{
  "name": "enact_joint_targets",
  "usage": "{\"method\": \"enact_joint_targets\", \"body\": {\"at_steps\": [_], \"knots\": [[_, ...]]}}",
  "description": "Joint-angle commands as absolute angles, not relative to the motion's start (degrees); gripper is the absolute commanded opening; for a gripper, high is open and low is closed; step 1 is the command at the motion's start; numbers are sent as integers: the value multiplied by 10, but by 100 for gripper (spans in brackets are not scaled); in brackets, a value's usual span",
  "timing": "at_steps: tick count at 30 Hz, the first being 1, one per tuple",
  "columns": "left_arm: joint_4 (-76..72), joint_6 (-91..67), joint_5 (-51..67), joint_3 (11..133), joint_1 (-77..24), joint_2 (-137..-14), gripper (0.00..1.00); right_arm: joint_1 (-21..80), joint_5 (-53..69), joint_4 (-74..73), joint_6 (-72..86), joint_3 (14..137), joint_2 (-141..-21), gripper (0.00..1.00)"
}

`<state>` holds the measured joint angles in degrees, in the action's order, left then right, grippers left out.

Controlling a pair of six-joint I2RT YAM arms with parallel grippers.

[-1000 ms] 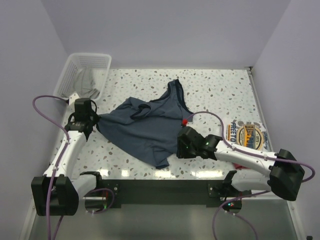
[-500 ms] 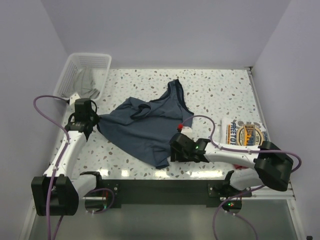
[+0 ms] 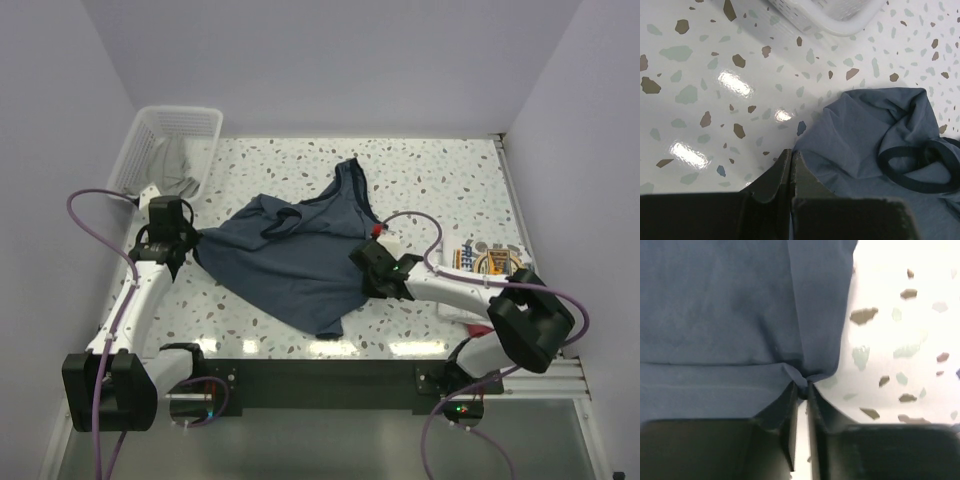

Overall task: Fold and stack the tank tops
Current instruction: Flatten the tank top out

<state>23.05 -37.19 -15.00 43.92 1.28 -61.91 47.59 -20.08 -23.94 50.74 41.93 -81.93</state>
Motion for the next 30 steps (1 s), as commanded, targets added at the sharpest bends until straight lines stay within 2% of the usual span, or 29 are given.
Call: {"method": "enact_joint_targets", "body": {"at_steps": [1, 6, 9, 12, 13, 14, 15, 16, 19, 21, 24, 27, 30], "knots": [[231, -356, -143, 465, 16, -615, 0, 430, -224, -204, 462, 493, -851, 1], [239, -351, -138, 468, 17, -613, 0, 304, -207, -187, 409, 568, -906, 0], [238, -352, -127, 458, 16, -613, 0, 249, -199, -201, 371, 667, -978, 0], [229, -358, -106, 438, 16, -616, 0, 236, -193, -246, 329, 785, -1060, 0], [226, -360, -104, 429, 17, -618, 0, 236, -192, -277, 323, 832, -1074, 3], [226, -361, -105, 426, 17, -620, 0, 239, -189, -282, 317, 838, -1081, 12], [228, -360, -116, 426, 17, -620, 0, 244, -194, -281, 311, 832, -1073, 24], [230, -362, -121, 425, 17, -618, 0, 245, -198, -280, 310, 810, -1062, 43], [222, -363, -120, 426, 16, -611, 0, 245, -207, -282, 312, 740, -996, 64], [220, -366, -106, 429, 17, -613, 0, 246, -206, -281, 318, 699, -934, 65], [221, -369, -91, 433, 16, -625, 0, 256, -190, -273, 328, 613, -863, 61], [217, -368, -90, 430, 16, -624, 0, 276, -168, -266, 348, 539, -829, 57], [214, -367, -89, 428, 17, -623, 0, 285, -145, -238, 369, 485, -831, 56]]}}
